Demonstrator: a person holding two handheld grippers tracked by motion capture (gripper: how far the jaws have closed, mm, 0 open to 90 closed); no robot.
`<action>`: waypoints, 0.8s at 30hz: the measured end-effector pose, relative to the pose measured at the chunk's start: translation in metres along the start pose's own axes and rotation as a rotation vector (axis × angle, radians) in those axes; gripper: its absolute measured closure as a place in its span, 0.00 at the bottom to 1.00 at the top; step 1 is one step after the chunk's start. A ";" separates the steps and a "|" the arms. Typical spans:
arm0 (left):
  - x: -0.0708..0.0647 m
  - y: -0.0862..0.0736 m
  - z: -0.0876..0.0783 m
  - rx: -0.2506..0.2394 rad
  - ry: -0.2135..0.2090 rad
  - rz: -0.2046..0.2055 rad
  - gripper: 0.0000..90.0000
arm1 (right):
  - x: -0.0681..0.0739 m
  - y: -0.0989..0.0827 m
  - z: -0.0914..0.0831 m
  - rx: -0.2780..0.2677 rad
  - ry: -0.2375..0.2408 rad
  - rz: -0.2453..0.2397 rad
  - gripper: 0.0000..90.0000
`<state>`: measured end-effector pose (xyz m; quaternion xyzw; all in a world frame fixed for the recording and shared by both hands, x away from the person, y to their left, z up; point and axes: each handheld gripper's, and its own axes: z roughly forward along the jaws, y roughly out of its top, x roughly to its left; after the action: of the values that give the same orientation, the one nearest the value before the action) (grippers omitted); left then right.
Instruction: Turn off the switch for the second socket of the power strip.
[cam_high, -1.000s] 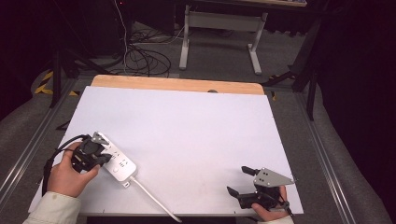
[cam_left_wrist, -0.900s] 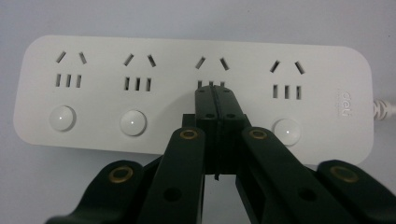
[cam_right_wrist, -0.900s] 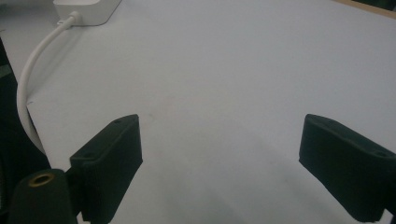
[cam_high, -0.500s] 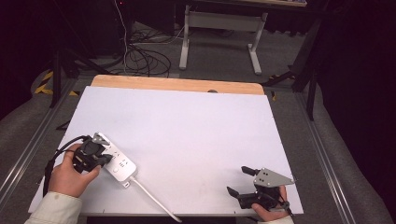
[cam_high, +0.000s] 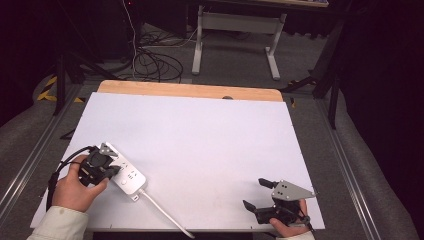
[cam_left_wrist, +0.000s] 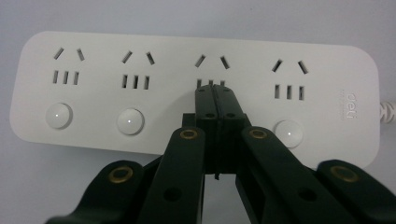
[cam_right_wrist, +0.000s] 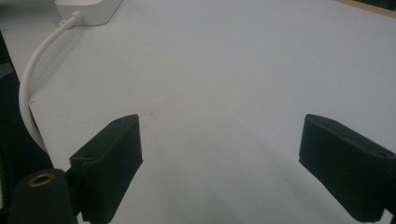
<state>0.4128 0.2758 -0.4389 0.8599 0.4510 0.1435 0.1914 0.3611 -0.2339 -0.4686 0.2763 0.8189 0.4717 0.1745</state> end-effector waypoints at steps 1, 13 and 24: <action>-0.001 0.000 0.000 -0.001 0.011 0.005 1.00 | 0.000 0.000 0.000 0.000 0.000 0.000 0.15; -0.001 -0.001 0.001 -0.011 0.012 0.008 1.00 | 0.000 0.000 0.000 0.001 0.003 -0.003 0.15; -0.001 -0.002 0.001 -0.017 0.009 -0.013 1.00 | 0.000 -0.001 0.000 0.003 -0.001 0.001 0.15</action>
<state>0.4115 0.2759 -0.4409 0.8546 0.4562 0.1497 0.1975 0.3615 -0.2341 -0.4693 0.2773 0.8194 0.4704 0.1743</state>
